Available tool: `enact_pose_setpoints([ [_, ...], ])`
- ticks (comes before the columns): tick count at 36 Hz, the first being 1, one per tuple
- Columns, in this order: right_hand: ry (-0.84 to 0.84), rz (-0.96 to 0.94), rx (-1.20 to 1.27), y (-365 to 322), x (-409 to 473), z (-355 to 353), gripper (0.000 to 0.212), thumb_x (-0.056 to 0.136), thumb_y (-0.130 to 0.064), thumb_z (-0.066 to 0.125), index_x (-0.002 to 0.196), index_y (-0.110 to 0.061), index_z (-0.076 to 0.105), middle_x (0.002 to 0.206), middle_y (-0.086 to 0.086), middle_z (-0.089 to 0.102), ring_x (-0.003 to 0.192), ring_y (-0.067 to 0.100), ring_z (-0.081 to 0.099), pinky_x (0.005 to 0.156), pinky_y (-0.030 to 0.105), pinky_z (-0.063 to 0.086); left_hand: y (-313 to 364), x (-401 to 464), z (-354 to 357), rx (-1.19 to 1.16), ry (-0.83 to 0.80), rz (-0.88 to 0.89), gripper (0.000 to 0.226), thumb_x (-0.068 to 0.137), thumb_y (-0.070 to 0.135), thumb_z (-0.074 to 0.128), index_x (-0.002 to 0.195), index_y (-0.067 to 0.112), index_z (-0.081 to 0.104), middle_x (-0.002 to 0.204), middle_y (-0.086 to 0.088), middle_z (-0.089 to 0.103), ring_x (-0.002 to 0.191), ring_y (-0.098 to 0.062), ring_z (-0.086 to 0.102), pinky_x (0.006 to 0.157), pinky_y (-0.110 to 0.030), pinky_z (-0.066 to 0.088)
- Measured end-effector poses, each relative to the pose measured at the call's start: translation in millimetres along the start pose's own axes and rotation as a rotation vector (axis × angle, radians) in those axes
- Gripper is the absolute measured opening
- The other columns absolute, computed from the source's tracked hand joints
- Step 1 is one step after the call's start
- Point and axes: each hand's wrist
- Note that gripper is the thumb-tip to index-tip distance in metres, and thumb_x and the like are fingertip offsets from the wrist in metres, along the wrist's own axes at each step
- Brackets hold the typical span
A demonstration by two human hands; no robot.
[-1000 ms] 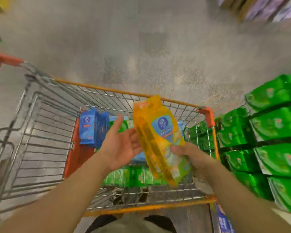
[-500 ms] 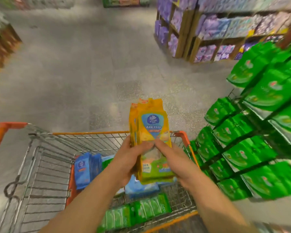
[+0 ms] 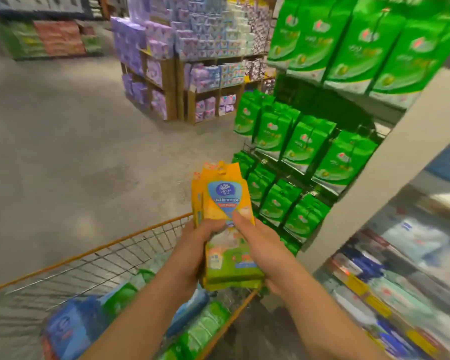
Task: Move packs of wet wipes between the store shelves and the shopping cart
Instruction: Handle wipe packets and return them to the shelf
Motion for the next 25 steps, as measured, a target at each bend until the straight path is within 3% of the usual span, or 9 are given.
enact_pose_setpoints([
  [5, 0.142, 0.008, 0.079, -6, -42, -43, 0.045, 0.09, -0.056, 0.066, 0.126, -0.029, 0.068, 0.113, -0.001, 0.077, 0.101, 0.024, 0.075, 0.096, 0.051, 0.057, -6, -13, 52, 0.067, -0.119, -0.063, 0.07, 0.062, 0.033, 0.078, 0.129, 0.019, 0.063, 0.114, -0.015, 0.074, 0.1, -0.039, 0.072, 0.081, -0.052, 0.06],
  [8, 0.211, 0.022, 0.14, -8, -66, -70, 0.077, 0.067, -0.068, 0.075, 0.132, -0.029, 0.065, 0.12, 0.001, 0.075, 0.108, 0.027, 0.073, 0.1, 0.053, 0.054, -12, -19, 86, 0.099, -0.198, -0.106, 0.064, 0.065, 0.031, 0.074, 0.126, 0.016, 0.065, 0.111, -0.016, 0.074, 0.097, -0.038, 0.072, 0.075, -0.046, 0.061],
  [10, 0.252, 0.025, 0.224, -7, -86, -92, 0.084, 0.062, -0.066, 0.078, 0.133, -0.025, 0.064, 0.121, 0.006, 0.074, 0.108, 0.031, 0.072, 0.101, 0.056, 0.053, -19, -26, 113, 0.126, -0.241, -0.138, 0.064, 0.066, 0.03, 0.076, 0.127, 0.014, 0.063, 0.111, -0.017, 0.074, 0.097, -0.039, 0.072, 0.074, -0.046, 0.061],
  [15, 0.342, -0.035, 0.324, 0, -145, -150, 0.055, 0.086, -0.055, 0.072, 0.13, -0.022, 0.067, 0.12, 0.011, 0.074, 0.109, 0.036, 0.071, 0.102, 0.061, 0.05, -45, -52, 185, 0.191, -0.399, -0.197, 0.055, 0.072, 0.03, 0.063, 0.122, 0.009, 0.068, 0.111, -0.019, 0.074, 0.089, -0.035, 0.074, 0.066, -0.039, 0.062],
  [21, 0.506, -0.101, 0.437, 9, -227, -218, 0.042, 0.094, -0.046, 0.067, 0.125, -0.019, 0.07, 0.115, 0.013, 0.075, 0.105, 0.037, 0.072, 0.099, 0.062, 0.052, -87, -91, 274, 0.291, -0.603, -0.293, 0.042, 0.08, 0.031, 0.058, 0.116, 0.013, 0.072, 0.11, -0.018, 0.074, 0.088, -0.033, 0.075, 0.082, -0.043, 0.059],
  [25, 0.645, -0.149, 0.496, 17, -283, -265, 0.039, 0.096, -0.041, 0.065, 0.126, -0.016, 0.069, 0.115, 0.015, 0.075, 0.106, 0.037, 0.072, 0.099, 0.061, 0.052, -120, -116, 335, 0.328, -0.698, -0.355, 0.039, 0.09, 0.03, 0.052, 0.119, 0.012, 0.071, 0.113, -0.019, 0.073, 0.099, -0.037, 0.072, 0.094, -0.047, 0.054],
])
Point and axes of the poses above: each hand's wrist, its own x-axis towards the middle knuckle, its own z-axis out of the palm, y = z × x
